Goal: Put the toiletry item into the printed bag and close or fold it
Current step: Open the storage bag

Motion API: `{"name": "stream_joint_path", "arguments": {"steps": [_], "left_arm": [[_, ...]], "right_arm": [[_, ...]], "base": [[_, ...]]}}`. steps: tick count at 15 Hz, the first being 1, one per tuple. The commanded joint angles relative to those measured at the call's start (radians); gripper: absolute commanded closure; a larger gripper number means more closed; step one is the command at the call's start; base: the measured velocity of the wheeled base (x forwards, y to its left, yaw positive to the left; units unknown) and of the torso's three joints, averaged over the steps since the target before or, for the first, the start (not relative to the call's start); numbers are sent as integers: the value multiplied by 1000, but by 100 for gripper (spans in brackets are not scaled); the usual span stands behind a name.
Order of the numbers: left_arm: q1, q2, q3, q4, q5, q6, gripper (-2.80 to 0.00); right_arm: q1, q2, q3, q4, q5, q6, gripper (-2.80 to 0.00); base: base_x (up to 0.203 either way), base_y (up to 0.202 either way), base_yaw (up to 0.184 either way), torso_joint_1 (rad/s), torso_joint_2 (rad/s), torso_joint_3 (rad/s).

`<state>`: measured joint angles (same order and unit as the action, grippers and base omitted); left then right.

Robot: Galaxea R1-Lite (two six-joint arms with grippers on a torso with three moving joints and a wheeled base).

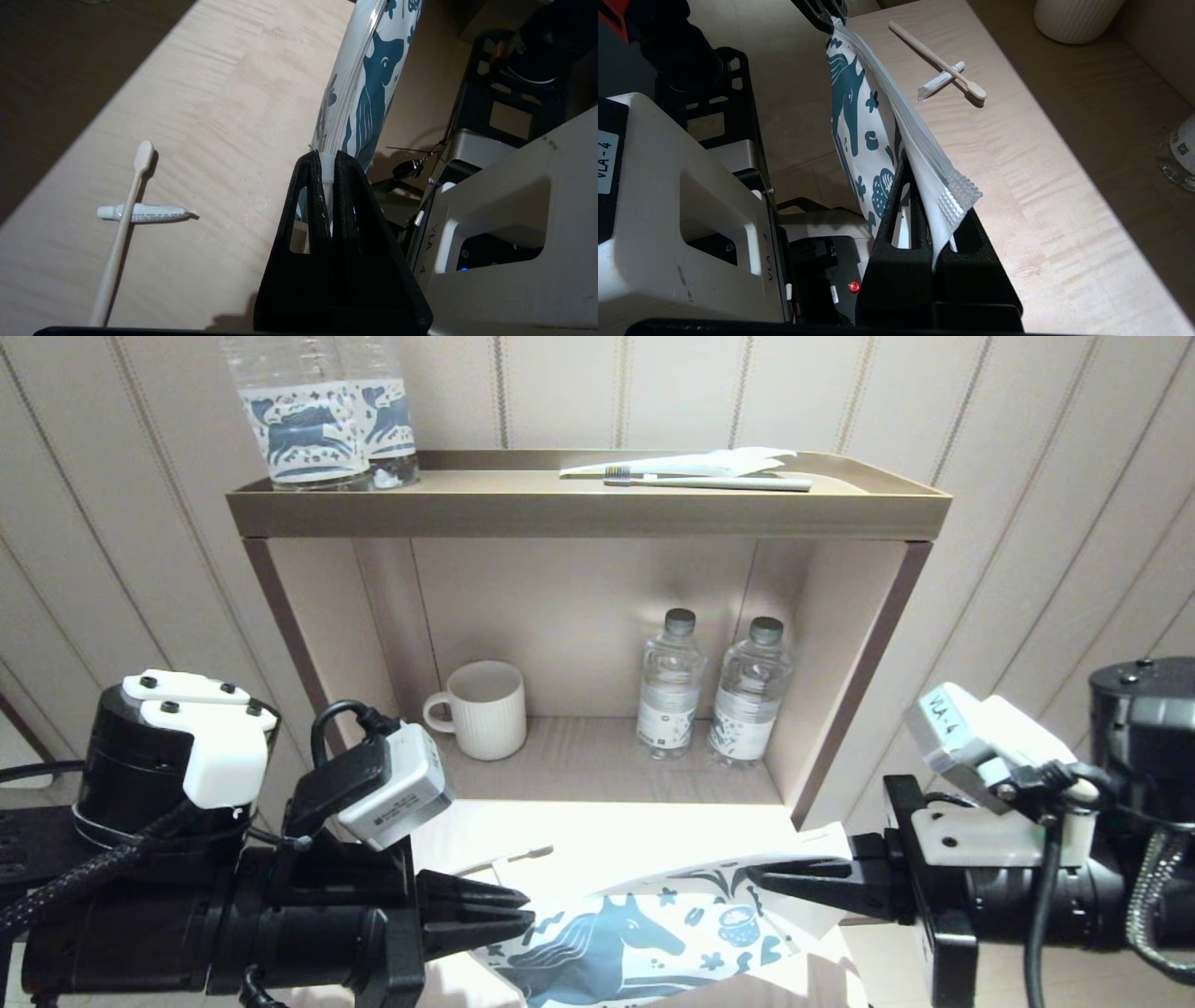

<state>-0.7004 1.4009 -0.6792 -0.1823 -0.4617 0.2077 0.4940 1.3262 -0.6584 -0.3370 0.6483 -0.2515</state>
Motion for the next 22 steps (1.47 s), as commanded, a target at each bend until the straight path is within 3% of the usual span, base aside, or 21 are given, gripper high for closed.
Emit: {"name": "stream_joint_path", "arguments": {"steps": [1, 22], "left_arm": [[4, -15, -15, -3, -3, 1, 0], [52, -35, 23, -3, -5, 17, 0]], "right_arm": [[-9, -9, -8, -2, 4, -2, 0], [-51, -36, -48, 32, 8, -5, 0]], "base": [[0, 0, 0, 0, 0, 0], [0, 0, 0, 0, 0, 0]]}}
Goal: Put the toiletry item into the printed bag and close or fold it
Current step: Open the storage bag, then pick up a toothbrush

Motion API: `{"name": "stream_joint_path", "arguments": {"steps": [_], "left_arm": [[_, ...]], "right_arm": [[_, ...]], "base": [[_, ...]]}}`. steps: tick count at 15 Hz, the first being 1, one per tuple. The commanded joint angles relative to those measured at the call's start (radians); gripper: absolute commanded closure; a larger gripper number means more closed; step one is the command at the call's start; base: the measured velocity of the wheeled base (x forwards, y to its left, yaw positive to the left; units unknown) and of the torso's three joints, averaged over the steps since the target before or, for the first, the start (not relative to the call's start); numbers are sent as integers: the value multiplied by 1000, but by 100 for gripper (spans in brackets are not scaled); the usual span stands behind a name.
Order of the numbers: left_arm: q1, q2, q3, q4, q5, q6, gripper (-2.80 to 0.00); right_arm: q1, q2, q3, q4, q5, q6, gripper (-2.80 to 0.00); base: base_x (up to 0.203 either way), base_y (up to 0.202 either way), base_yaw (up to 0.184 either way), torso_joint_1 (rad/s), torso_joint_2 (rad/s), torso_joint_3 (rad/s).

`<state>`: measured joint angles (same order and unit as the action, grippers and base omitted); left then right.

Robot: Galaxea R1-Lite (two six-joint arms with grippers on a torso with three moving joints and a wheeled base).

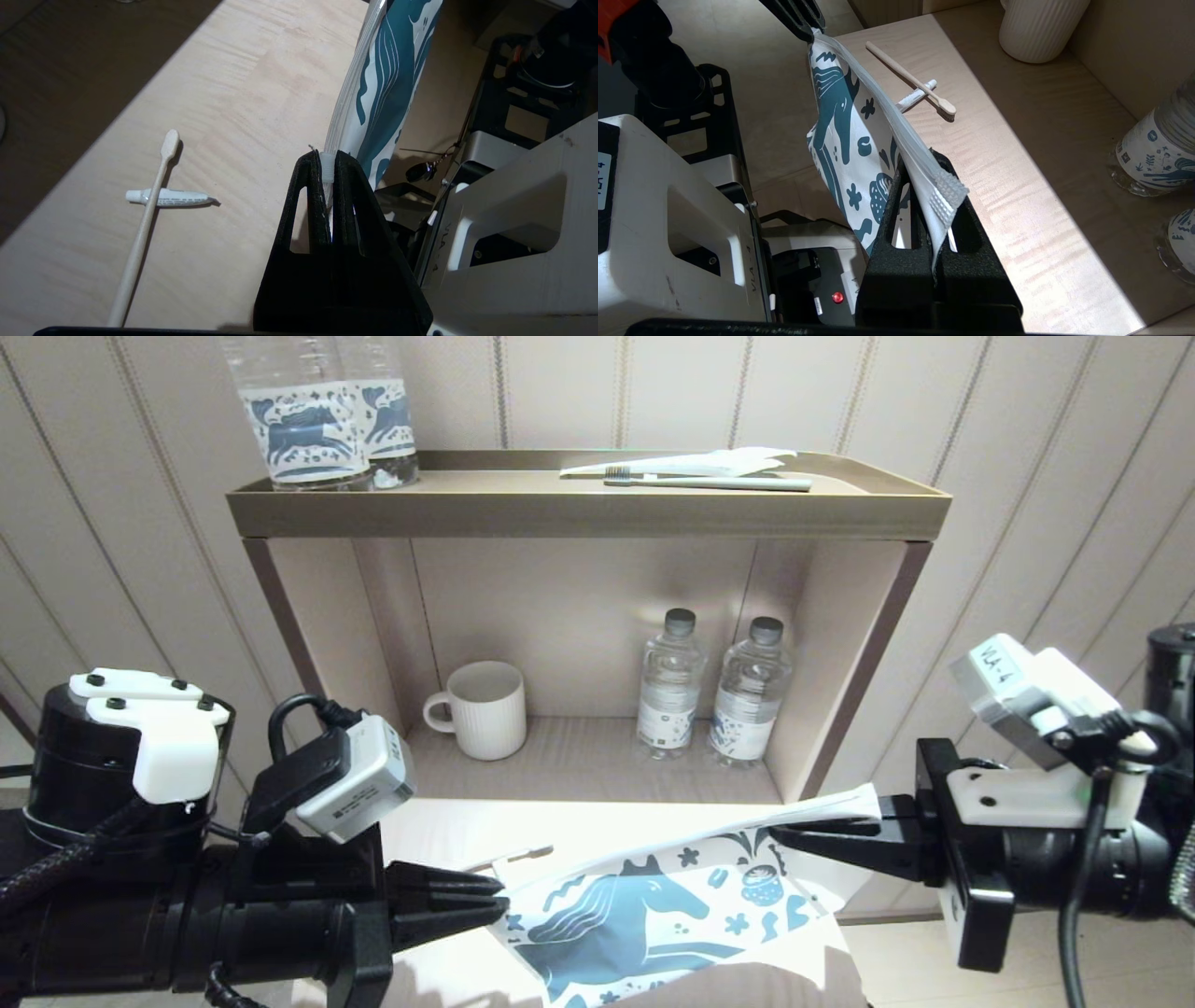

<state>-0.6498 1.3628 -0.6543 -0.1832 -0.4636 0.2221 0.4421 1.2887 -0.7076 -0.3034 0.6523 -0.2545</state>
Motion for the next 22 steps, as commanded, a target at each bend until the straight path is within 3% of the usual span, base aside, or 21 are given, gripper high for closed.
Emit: {"name": "stream_joint_path", "arguments": {"steps": [1, 8, 9, 11, 14, 17, 22], "left_arm": [[1, 8, -17, -2, -4, -1, 0], [1, 19, -39, -2, -4, 8, 0], [1, 22, -41, -2, -8, 8, -280], [1, 36, -42, -1, -12, 10, -280], [-1, 32, -20, -1, -22, 65, -280], [11, -5, 34, -2, -19, 66, -280], [129, -18, 108, -79, -32, 57, -280]], "right_arm": [[3, 3, 4, -2, 4, -2, 0], [3, 9, 10, -3, 6, -3, 0], [3, 9, 10, -3, 6, -3, 0], [3, 9, 11, -3, 6, -3, 0], [3, 11, 10, -3, 6, -3, 0], [3, 9, 7, -3, 7, -3, 0], [3, -2, 17, -5, 6, -5, 0]], "base": [[0, 0, 0, 0, 0, 0], [0, 0, 0, 0, 0, 0], [0, 0, 0, 0, 0, 0], [0, 0, 0, 0, 0, 0], [0, 0, 0, 0, 0, 0], [0, 0, 0, 0, 0, 0], [0, 0, 0, 0, 0, 0]]}}
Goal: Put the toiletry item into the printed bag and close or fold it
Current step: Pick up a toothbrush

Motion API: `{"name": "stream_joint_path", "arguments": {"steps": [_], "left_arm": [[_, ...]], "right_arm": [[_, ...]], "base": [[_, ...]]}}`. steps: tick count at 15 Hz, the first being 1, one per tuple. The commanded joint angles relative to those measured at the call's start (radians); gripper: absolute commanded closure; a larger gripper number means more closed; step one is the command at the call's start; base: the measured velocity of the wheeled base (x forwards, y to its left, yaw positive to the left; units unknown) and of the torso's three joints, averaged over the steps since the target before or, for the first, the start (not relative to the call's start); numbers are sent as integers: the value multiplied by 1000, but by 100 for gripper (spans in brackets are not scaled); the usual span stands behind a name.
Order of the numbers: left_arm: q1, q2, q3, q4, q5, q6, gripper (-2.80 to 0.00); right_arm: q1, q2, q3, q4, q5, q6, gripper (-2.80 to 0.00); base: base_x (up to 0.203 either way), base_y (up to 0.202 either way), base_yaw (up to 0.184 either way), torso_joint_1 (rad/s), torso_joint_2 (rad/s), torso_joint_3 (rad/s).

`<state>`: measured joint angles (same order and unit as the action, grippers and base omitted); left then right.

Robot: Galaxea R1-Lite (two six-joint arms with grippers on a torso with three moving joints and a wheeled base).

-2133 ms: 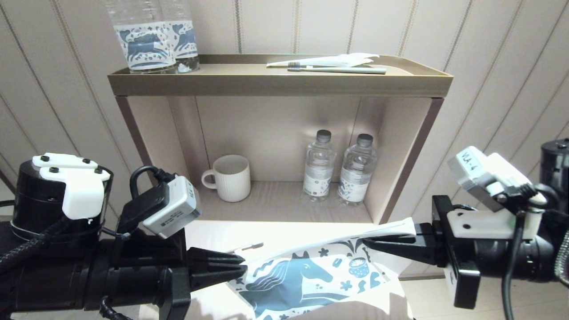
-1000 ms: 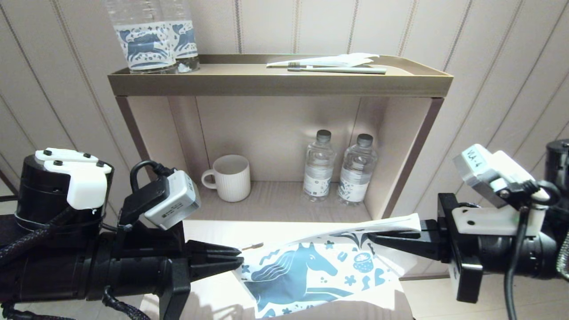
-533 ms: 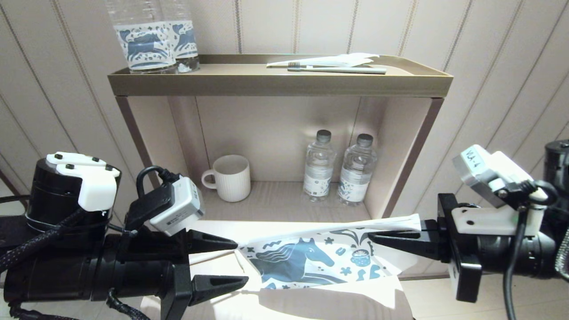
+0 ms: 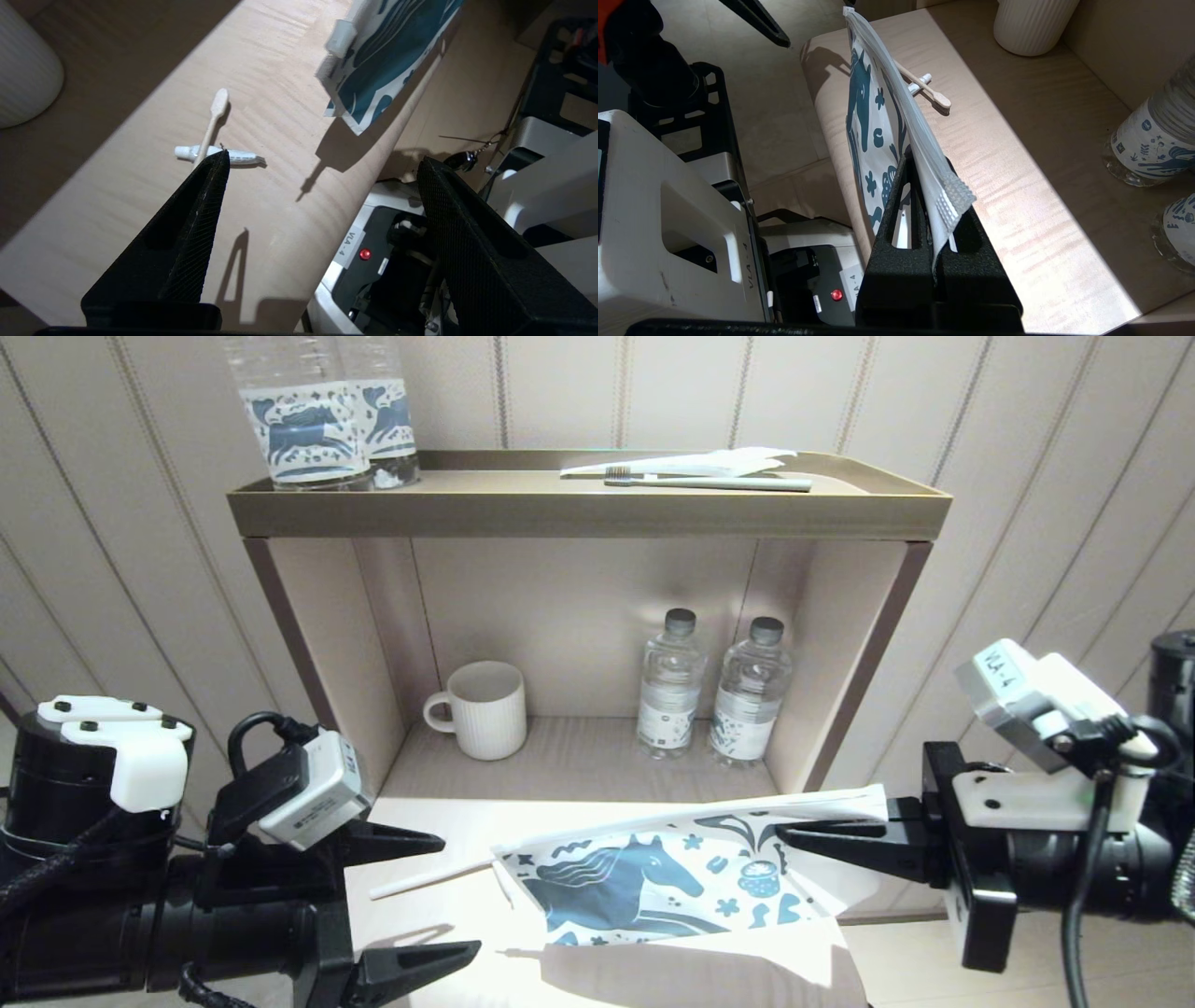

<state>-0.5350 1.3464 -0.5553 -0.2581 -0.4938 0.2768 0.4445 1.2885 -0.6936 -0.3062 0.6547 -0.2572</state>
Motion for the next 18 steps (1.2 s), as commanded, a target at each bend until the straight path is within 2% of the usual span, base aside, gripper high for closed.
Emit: {"name": "stream_joint_path", "arguments": {"steps": [1, 4, 8, 11, 14, 18], "left_arm": [[31, 3, 11, -11, -1, -1, -280], [47, 26, 35, -34, -5, -7, -280], [46, 49, 69, -119, -11, -8, -280], [45, 77, 51, -158, -70, -29, -280], [42, 144, 23, -191, -80, -37, -280], [40, 152, 7, -201, -98, -36, -280]], "right_arm": [[0, -5, 3, -3, 3, -2, 0], [0, -17, 3, -2, 3, -2, 0], [0, -16, 3, -1, 5, -1, 0], [10, -14, 5, 0, 6, 1, 0], [11, -14, 13, -1, 6, 1, 0], [13, -15, 13, -1, 6, 1, 0]], "base": [[0, 0, 0, 0, 0, 0], [0, 0, 0, 0, 0, 0], [0, 0, 0, 0, 0, 0], [0, 0, 0, 0, 0, 0], [0, 0, 0, 0, 0, 0], [0, 0, 0, 0, 0, 0]]}}
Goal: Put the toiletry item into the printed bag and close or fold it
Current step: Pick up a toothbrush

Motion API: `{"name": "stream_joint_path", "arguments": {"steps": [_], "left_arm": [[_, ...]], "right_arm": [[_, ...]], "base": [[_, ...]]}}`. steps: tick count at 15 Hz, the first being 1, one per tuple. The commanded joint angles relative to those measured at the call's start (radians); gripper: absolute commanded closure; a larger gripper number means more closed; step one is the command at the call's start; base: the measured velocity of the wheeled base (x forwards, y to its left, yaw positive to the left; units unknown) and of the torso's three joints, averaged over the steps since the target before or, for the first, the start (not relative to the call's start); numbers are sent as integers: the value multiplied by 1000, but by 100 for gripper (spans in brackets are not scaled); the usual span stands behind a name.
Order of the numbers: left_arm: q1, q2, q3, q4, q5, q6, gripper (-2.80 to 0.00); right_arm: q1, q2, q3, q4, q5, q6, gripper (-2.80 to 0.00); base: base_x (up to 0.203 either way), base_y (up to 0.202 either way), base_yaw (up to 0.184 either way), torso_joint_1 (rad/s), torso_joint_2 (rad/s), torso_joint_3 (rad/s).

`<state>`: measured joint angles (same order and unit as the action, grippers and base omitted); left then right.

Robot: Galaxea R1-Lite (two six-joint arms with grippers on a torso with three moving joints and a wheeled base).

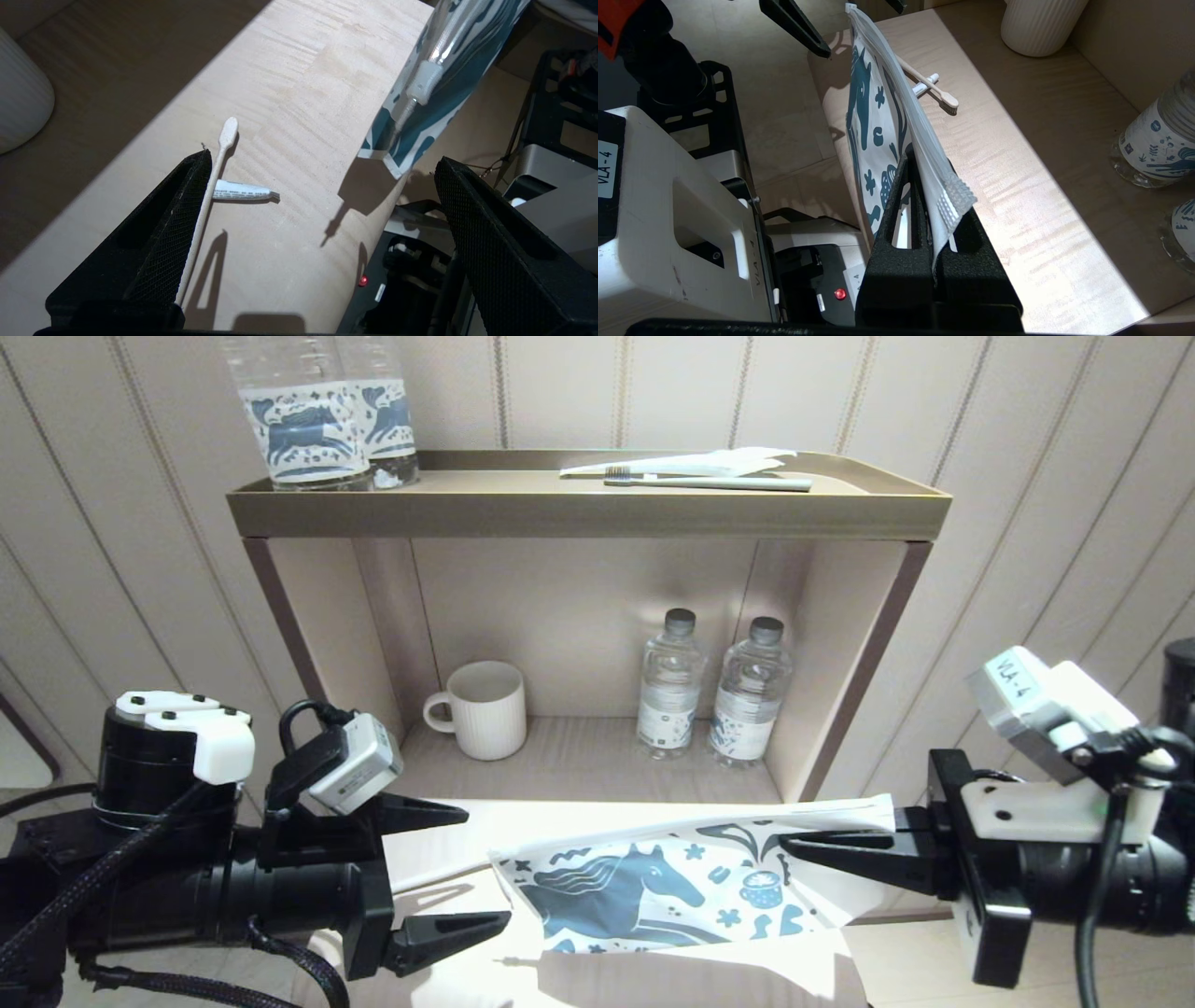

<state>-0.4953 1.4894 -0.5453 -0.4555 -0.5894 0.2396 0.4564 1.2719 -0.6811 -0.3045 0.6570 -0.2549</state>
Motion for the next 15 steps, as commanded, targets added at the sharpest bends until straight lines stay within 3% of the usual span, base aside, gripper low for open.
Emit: {"name": "stream_joint_path", "arguments": {"steps": [1, 7, 15], "left_arm": [[-9, 14, -17, -3, -4, 1, -280], [-52, 52, -64, -6, -3, 7, -280], [-55, 80, -64, -14, -4, 7, -280]], "right_arm": [[1, 1, 2, -2, 4, -3, 0], [1, 1, 6, -2, 6, -3, 0], [1, 1, 5, -2, 7, -3, 0]], "base": [[0, 0, 0, 0, 0, 0], [0, 0, 0, 0, 0, 0], [0, 0, 0, 0, 0, 0]]}}
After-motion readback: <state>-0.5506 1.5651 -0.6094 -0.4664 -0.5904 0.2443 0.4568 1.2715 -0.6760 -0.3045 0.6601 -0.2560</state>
